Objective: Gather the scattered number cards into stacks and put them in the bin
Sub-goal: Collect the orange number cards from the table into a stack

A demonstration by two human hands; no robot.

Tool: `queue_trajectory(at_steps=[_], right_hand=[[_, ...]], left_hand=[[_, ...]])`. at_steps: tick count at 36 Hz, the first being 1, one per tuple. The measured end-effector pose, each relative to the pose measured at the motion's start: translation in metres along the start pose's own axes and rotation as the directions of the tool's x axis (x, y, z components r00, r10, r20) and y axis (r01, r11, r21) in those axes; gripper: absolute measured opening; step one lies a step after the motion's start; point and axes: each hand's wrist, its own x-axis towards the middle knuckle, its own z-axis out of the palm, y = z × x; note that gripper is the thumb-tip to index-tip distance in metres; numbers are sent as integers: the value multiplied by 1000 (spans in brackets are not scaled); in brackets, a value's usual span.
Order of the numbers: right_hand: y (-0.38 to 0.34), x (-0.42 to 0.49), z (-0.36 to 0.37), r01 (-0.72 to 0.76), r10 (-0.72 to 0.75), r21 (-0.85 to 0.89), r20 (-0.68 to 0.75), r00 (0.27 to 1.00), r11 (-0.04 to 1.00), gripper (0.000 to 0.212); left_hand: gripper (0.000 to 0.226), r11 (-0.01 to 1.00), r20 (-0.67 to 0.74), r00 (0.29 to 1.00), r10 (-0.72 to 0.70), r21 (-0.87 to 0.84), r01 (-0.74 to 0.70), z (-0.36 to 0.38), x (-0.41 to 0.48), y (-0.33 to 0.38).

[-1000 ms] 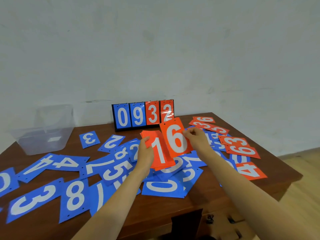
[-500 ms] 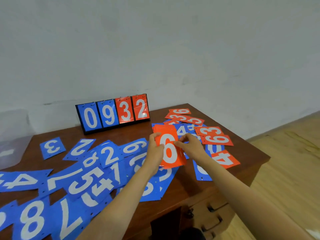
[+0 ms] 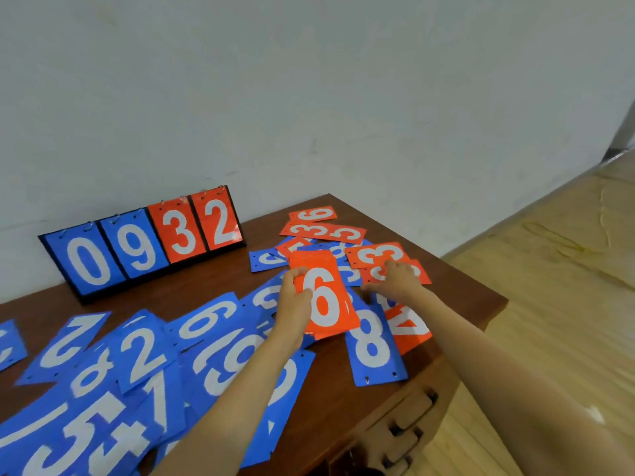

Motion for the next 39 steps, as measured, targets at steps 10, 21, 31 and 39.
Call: queue_trajectory(at_steps=[10,21,31,39], right_hand=[[-11,14,18,-17,24,-124,55,998,992,84],[-24,-34,12,202,-227,-230,-88,970,952,36],[-72,-94,-31,482,-452,34,-294,842,875,21],[-115,-146,-62,558,-510,363,-227,830,746,25]], left_hand=[[38,999,-29,999,-27,16,28,0,1,-14],[36,1000,-53,999,-9,1,10,-23,-19,3],[43,999,-139,990,32,-16,-35,-61,-45,8],[48,992,-179,976,122,26,-119,-102,-71,8]])
